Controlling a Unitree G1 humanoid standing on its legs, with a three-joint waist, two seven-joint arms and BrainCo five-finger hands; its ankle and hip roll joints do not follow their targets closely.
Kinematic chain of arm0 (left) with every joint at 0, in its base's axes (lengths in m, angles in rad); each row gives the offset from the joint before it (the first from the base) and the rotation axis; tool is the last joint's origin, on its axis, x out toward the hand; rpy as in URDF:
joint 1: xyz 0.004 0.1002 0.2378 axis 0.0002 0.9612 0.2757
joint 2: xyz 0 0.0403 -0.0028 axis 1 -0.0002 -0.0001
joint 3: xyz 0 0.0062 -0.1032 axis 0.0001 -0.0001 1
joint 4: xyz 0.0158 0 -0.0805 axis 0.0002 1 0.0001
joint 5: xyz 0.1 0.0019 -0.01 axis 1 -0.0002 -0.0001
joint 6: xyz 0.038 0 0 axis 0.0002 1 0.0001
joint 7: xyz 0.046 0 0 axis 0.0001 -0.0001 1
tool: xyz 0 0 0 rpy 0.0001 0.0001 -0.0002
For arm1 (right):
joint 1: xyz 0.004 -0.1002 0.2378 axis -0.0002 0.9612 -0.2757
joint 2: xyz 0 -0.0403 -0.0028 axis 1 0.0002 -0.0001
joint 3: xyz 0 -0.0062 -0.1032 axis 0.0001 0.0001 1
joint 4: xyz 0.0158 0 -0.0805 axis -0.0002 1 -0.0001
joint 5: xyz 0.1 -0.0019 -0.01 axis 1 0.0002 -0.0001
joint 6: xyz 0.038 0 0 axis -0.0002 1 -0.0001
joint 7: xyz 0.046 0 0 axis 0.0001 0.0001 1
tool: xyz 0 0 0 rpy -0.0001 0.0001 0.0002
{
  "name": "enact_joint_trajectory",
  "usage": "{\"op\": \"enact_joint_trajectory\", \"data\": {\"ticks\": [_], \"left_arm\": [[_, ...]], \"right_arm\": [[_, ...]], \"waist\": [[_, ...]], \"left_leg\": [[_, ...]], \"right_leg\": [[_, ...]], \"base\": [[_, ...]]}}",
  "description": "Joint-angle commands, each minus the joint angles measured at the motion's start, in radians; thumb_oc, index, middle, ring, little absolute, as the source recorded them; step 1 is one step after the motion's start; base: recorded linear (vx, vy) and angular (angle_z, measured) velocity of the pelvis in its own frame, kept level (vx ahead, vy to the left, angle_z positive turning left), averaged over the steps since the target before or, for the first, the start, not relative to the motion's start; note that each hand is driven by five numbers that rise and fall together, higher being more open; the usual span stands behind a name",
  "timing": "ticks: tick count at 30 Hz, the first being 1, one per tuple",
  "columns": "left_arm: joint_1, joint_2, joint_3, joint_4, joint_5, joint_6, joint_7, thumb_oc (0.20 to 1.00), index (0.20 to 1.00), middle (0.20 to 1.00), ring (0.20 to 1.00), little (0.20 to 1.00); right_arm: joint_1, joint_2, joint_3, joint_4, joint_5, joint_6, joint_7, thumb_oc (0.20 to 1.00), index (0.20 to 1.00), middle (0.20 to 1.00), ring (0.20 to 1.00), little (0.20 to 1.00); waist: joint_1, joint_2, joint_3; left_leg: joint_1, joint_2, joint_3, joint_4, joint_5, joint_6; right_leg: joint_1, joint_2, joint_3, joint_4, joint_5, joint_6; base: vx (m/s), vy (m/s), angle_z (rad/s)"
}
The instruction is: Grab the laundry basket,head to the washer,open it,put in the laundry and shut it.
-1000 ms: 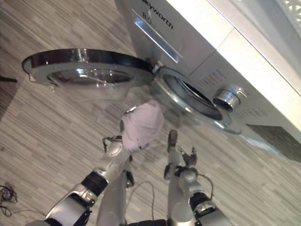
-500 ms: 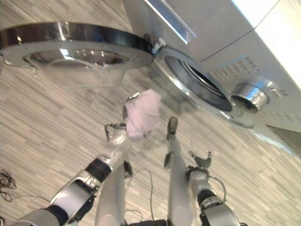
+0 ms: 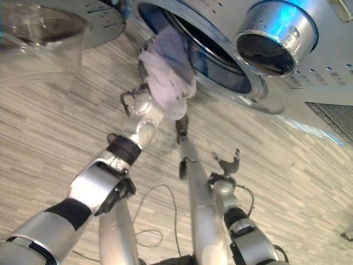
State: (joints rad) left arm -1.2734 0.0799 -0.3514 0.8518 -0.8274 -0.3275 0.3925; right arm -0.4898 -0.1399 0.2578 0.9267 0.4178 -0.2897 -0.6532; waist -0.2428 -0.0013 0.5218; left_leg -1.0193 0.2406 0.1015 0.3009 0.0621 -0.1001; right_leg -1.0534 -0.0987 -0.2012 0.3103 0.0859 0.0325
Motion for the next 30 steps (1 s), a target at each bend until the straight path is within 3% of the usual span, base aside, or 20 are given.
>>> {"op": "enact_joint_trajectory", "data": {"ticks": [1,3,5,7,13,18,19,21,23,25,30], "left_arm": [[-0.038,-0.016,0.02,0.015,-0.041,-0.06,0.019,0.2,0.2,0.2,0.2,0.2],[-0.087,0.005,0.039,0.043,-0.058,-0.068,0.027,0.2,0.2,0.2,0.2,0.2],[-0.23,0.081,0.052,0.105,-0.088,-0.075,0.039,0.2,0.2,0.2,0.2,0.2],[-0.284,0.108,0.058,0.104,-0.122,-0.089,0.043,0.2,0.2,0.2,0.2,0.2],[-0.378,0.156,0.039,0.124,-0.162,-0.089,0.041,0.2,0.2,0.2,0.2,0.2],[-0.52,0.21,-0.052,0.267,-0.196,0.021,-0.005,0.2,0.2,0.2,0.2,0.2],[-0.52,0.21,-0.052,0.267,-0.196,0.021,-0.005,0.2,0.2,0.2,0.2,0.2],[-0.605,0.205,-0.149,0.23,-0.19,0.026,-0.026,0.2,0.2,0.2,0.2,0.2],[-0.606,0.201,-0.149,0.229,-0.19,0.026,-0.024,0.2,0.2,0.2,0.2,0.2],[-0.591,0.141,-0.215,0.011,-0.152,-0.026,-0.007,0.2,0.2,0.2,0.2,0.2],[-0.509,0.036,-0.226,-0.142,-0.096,-0.052,0.007,0.2,0.2,0.2,0.2,0.2]], "right_arm": [[0.113,0.028,0.024,-0.035,0.037,-0.036,-0.019,1.0,1.0,1.0,1.0,1.0],[0.124,0.022,0.031,-0.066,0.038,-0.048,-0.017,1.0,1.0,1.0,1.0,1.0],[0.166,-0.02,0.025,-0.134,0.038,-0.08,-0.008,1.0,1.0,1.0,1.0,1.0],[0.201,-0.046,0.002,-0.168,0.029,-0.081,-0.016,1.0,1.0,1.0,1.0,1.0],[0.234,-0.092,-0.053,-0.225,0.017,-0.082,-0.031,1.0,1.0,1.0,1.0,1.0],[0.264,-0.164,-0.132,-0.303,0.021,-0.061,-0.036,1.0,1.0,1.0,1.0,1.0],[0.264,-0.164,-0.132,-0.303,0.021,-0.061,-0.036,1.0,1.0,1.0,1.0,1.0],[0.295,-0.213,-0.208,-0.341,0.024,-0.046,-0.041,1.0,1.0,1.0,1.0,1.0],[0.299,-0.213,-0.213,-0.346,0.024,-0.043,-0.04,1.0,1.0,1.0,1.0,1.0],[0.369,-0.227,-0.275,-0.384,0.019,-0.018,-0.053,1.0,1.0,1.0,1.0,1.0],[0.402,-0.212,-0.292,-0.38,0.019,-0.003,-0.068,1.0,1.0,1.0,1.0,1.0]], "waist": [[-0.023,0.021,-0.075],[-0.035,0.012,-0.082],[-0.067,-0.012,-0.101],[-0.076,-0.013,-0.112],[-0.085,-0.007,-0.127],[-0.087,0.023,-0.149],[-0.087,0.023,-0.149],[-0.076,0.059,-0.158],[-0.072,0.059,-0.157],[-0.059,0.081,-0.155],[-0.054,0.086,-0.139]], "left_leg": [[0.048,0.13,-0.054,0.126,-0.161,-0.047],[0.048,0.145,-0.05,0.118,-0.163,-0.053],[0.066,0.197,-0.033,0.091,-0.16,-0.067],[0.079,0.227,-0.021,0.074,-0.156,-0.074],[0.135,0.252,0.027,0.012,-0.148,-0.079],[0.203,0.266,0.086,-0.032,-0.134,-0.084],[0.203,0.266,0.086,-0.032,-0.134,-0.084],[0.244,0.251,0.115,-0.059,-0.118,-0.086],[0.25,0.25,0.118,-0.063,-0.116,-0.086],[0.262,0.235,0.121,-0.066,-0.091,-0.088],[0.284,0.219,0.137,-0.066,-0.095,-0.083]], "right_leg": [[-0.117,-0.04,0.063,0.18,-0.117,0.107],[-0.13,-0.025,0.061,0.176,-0.118,0.108],[-0.152,0.027,0.063,0.165,-0.123,0.108],[-0.163,0.053,0.06,0.164,-0.129,0.105],[-0.172,0.084,0.068,0.147,-0.131,0.107],[-0.17,0.105,0.084,0.137,-0.133,0.107],[-0.17,0.105,0.084,0.137,-0.133,0.107],[-0.159,0.1,0.092,0.128,-0.132,0.108],[-0.157,0.1,0.093,0.127,-0.132,0.108],[-0.143,0.095,0.093,0.124,-0.131,0.104],[-0.128,0.084,0.105,0.123,-0.13,0.101]], "base": [[0.04,-0.07,-0.05],[0.06,-0.107,-0.07],[0.11,-0.159,-0.27],[0.11,-0.13,-0.33],[0.08,-0.052,-0.1],[0.06,-0.007,-0.14],[0.07,0.029,-0.02],[0.06,0.018,-0.02],[0.01,-0.007,0.05],[0.0,0.0,0.0],[-0.01,0.013,-0.01]]}}
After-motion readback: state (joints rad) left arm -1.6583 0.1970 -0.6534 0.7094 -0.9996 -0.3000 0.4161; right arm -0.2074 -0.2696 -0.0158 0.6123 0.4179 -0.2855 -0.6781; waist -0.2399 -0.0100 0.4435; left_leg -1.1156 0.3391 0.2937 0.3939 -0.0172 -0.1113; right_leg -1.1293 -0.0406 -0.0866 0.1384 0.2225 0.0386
